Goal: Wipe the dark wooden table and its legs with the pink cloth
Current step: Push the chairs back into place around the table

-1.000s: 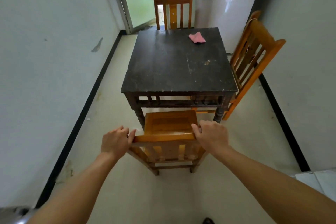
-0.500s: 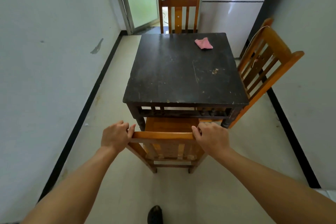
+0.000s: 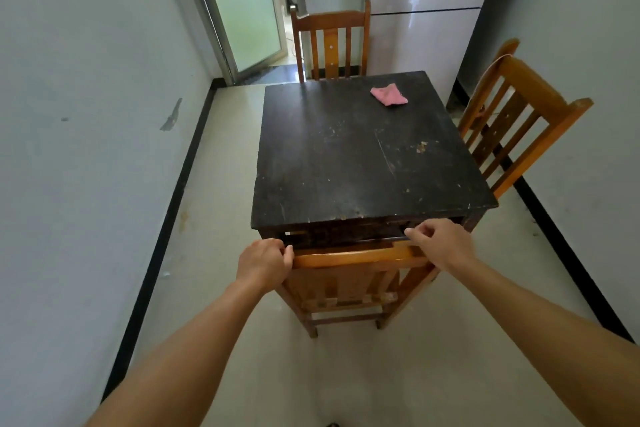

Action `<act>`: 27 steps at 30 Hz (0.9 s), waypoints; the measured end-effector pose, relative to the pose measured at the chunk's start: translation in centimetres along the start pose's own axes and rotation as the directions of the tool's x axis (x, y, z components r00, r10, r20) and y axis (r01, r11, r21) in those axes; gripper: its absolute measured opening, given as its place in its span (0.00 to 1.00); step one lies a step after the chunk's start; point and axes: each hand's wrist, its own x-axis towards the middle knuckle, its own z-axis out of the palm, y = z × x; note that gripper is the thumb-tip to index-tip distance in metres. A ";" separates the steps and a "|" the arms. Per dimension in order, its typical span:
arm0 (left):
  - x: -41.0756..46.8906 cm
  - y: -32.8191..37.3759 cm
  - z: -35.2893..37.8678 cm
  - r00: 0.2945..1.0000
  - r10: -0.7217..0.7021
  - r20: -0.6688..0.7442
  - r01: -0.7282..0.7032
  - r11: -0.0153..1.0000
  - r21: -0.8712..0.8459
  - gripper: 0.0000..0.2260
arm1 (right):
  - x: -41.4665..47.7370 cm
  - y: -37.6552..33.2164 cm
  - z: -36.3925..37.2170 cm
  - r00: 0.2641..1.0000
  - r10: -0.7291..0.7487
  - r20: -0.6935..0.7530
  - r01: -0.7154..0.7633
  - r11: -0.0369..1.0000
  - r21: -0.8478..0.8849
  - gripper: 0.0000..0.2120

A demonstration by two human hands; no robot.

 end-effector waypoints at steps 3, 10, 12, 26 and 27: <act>0.9 -0.6 0.0 1.000 0.025 0.013 -0.024 0.999 -0.048 0.16 | 0.0 -0.6 0.5 0.998 -0.012 -0.060 0.007 0.997 -0.081 0.13; 3.1 -0.5 -0.6 1.000 0.005 0.016 -0.005 1.000 -0.022 0.18 | 1.5 -1.8 0.0 0.998 -0.049 -0.038 0.042 0.985 -0.165 0.16; 3.0 0.3 -0.6 1.000 -0.014 0.014 0.014 1.000 -0.026 0.19 | 2.0 -1.5 -0.3 0.997 -0.060 -0.044 0.051 0.980 -0.190 0.15; 2.0 0.9 -0.2 0.997 -0.027 0.072 0.026 1.000 0.006 0.18 | 1.6 -0.5 -1.0 0.996 -0.078 0.039 0.085 0.974 -0.211 0.15; 2.3 0.9 -0.3 0.994 -0.028 0.102 0.024 0.999 0.032 0.18 | 1.6 -0.4 -1.1 0.995 -0.083 0.058 0.094 0.973 -0.213 0.15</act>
